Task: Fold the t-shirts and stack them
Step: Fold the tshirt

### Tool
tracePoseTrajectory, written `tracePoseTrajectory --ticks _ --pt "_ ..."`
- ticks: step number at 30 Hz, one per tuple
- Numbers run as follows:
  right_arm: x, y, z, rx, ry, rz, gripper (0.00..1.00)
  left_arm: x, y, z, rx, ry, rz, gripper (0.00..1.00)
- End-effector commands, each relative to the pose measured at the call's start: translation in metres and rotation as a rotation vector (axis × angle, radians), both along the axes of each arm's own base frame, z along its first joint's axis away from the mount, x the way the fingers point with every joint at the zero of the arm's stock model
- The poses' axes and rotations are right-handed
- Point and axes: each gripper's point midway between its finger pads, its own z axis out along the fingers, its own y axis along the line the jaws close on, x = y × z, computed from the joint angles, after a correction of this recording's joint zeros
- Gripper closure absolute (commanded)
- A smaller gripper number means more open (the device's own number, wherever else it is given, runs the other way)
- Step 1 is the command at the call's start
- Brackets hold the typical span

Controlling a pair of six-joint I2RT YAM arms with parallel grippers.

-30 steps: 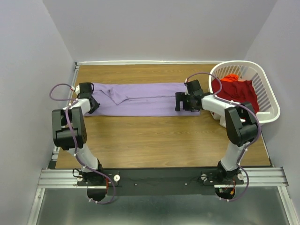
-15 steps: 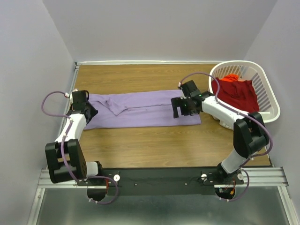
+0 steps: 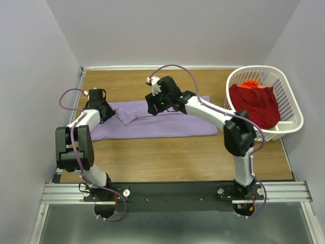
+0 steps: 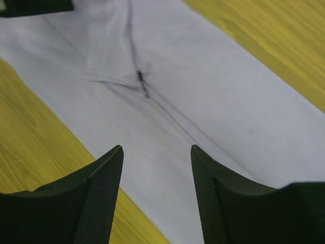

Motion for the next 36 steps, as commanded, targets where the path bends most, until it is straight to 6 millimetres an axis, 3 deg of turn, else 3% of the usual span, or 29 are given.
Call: tracePoseTrajectory --ticks 1,3,9,15,21,29,36 --pt "-0.009 0.058 -0.010 0.043 -0.044 0.184 0.41 0.011 -0.005 0.005 -0.013 -0.032 -0.021 0.66" --pt "-0.006 0.079 -0.020 0.042 -0.066 0.239 0.47 0.009 -0.001 0.000 0.003 -0.024 -0.006 0.66" --pt "-0.014 0.133 -0.049 0.054 -0.101 0.350 0.47 0.009 0.011 0.009 0.054 -0.039 0.043 0.66" --pt "-0.019 0.165 -0.072 0.066 -0.109 0.402 0.51 0.006 0.018 0.011 0.077 -0.041 0.086 0.66" --pt "-0.025 0.173 -0.097 0.053 -0.083 0.413 0.51 0.006 0.018 0.009 0.072 -0.033 0.086 0.66" --pt "-0.024 0.167 -0.126 -0.003 -0.071 0.388 0.51 0.006 0.017 0.008 0.070 -0.030 0.080 0.66" --pt "-0.023 0.167 -0.113 0.009 -0.085 0.387 0.59 0.006 0.015 0.007 0.065 -0.031 0.071 0.66"
